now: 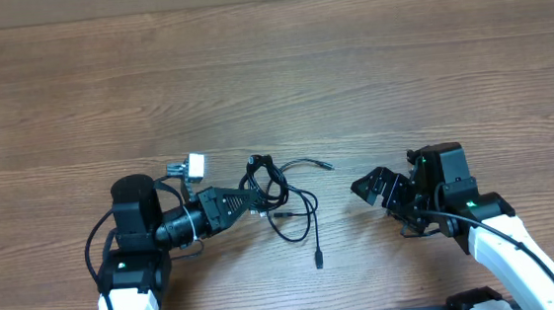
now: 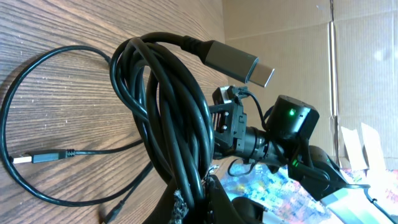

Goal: Untangle cables

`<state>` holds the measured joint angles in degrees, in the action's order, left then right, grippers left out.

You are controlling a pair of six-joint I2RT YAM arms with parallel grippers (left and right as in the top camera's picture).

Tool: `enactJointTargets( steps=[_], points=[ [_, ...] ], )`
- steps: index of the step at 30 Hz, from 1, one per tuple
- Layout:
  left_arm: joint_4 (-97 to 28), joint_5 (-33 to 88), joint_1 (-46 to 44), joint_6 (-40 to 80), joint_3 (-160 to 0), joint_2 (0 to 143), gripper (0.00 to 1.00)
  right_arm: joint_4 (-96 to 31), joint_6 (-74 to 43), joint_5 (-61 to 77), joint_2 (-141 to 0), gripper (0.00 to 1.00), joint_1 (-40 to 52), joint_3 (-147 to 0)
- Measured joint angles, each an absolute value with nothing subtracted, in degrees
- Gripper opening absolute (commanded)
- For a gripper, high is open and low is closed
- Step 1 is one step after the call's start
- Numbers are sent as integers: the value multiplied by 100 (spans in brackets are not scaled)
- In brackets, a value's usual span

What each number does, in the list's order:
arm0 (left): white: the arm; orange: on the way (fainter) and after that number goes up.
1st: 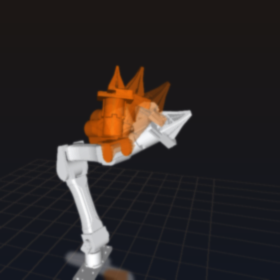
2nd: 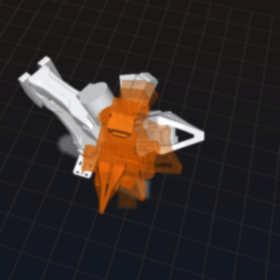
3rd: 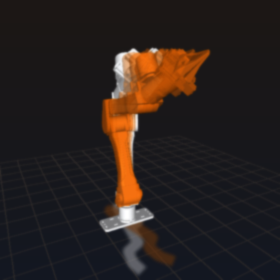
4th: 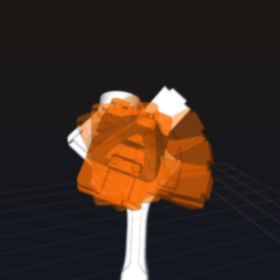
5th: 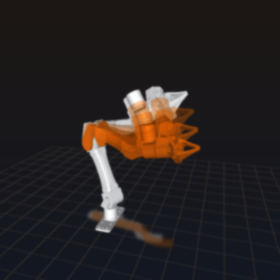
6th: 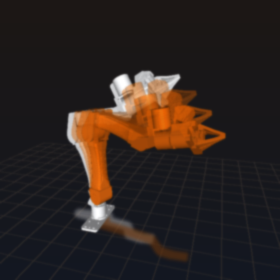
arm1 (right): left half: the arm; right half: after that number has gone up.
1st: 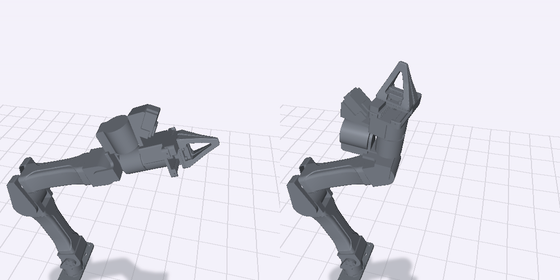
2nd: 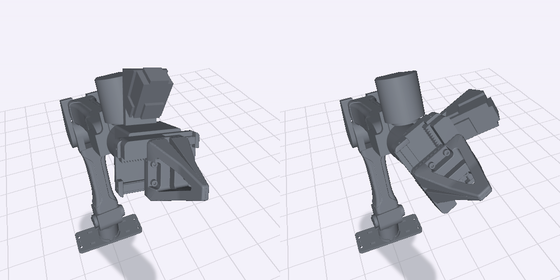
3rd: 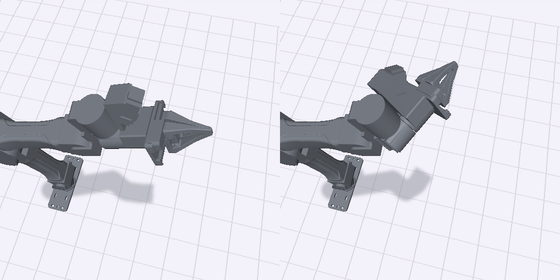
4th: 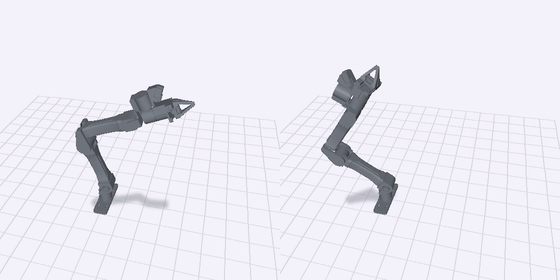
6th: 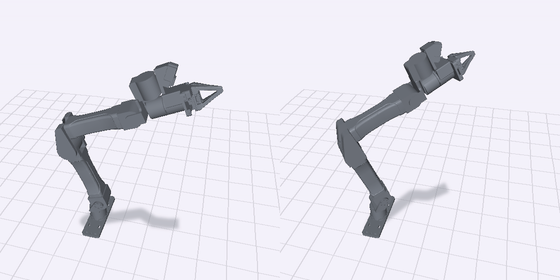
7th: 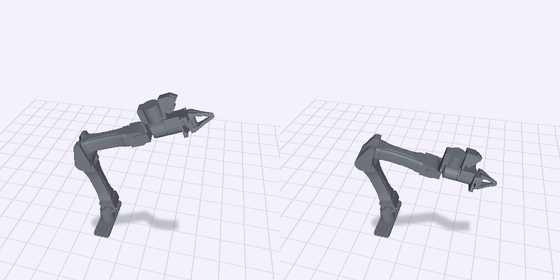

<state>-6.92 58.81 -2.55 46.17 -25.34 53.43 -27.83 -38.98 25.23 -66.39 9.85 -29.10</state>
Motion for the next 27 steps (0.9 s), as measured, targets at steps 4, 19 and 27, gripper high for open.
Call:
enactJointTargets(
  steps=[4, 19, 27],
  points=[
    [-692, 5881, -255, 4657, -2534, 5343, 4, -2786, -3894, 2523, -6639, 100, 985, -2910],
    [-690, 5874, -255, 4681, -2534, 5343, 4, -2783, -3896, 2523, -6639, 100, 987, -2910],
    [-690, 5865, -255, 4681, -2534, 5343, 4, -2786, -3894, 2523, -6639, 100, 985, -2910]
  ],
)
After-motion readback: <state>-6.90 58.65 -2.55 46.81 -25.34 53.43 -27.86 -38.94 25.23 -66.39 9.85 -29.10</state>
